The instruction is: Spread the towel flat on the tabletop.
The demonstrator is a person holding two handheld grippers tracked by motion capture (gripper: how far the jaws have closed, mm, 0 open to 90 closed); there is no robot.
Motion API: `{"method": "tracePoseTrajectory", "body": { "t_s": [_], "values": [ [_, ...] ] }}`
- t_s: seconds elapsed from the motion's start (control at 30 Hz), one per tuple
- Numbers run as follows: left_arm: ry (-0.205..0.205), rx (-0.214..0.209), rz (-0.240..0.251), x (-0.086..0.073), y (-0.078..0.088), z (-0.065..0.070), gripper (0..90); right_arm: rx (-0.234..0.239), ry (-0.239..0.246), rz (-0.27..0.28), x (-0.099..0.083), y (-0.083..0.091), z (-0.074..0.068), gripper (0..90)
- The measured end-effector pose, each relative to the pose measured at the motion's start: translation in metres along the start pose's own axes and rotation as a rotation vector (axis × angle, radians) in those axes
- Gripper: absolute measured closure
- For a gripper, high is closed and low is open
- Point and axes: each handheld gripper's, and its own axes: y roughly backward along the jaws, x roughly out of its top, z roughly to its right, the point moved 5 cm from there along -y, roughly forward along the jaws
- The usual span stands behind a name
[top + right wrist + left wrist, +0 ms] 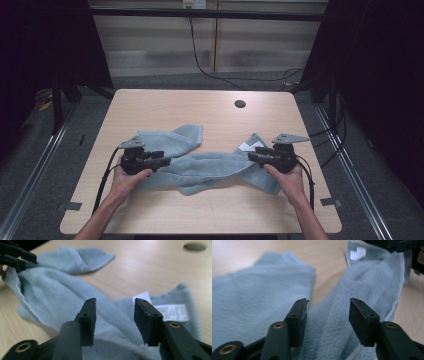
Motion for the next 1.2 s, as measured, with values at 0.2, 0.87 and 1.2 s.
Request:
{"method": "tracePoseTrajectory", "body": {
  "t_s": [0.2, 0.87, 1.2],
  "values": [
    [-0.037, -0.006, -0.08, -0.013, -0.006, 0.003, 60.8, -0.018, 0.013, -0.101, -0.031, -0.01, -0.004, 42.8],
    [-0.01, -0.091, 0.04, -0.004, 0.033, 0.022, 75.4, 0.164, -0.002, -0.028, -0.055, 0.055, -0.065, 79.8],
    [0.014, -0.086, 0.11, 0.013, 0.035, 0.018, 63.6, 0.149, -0.028, 0.033, -0.045, 0.065, -0.049, 63.5]
  ]
}}
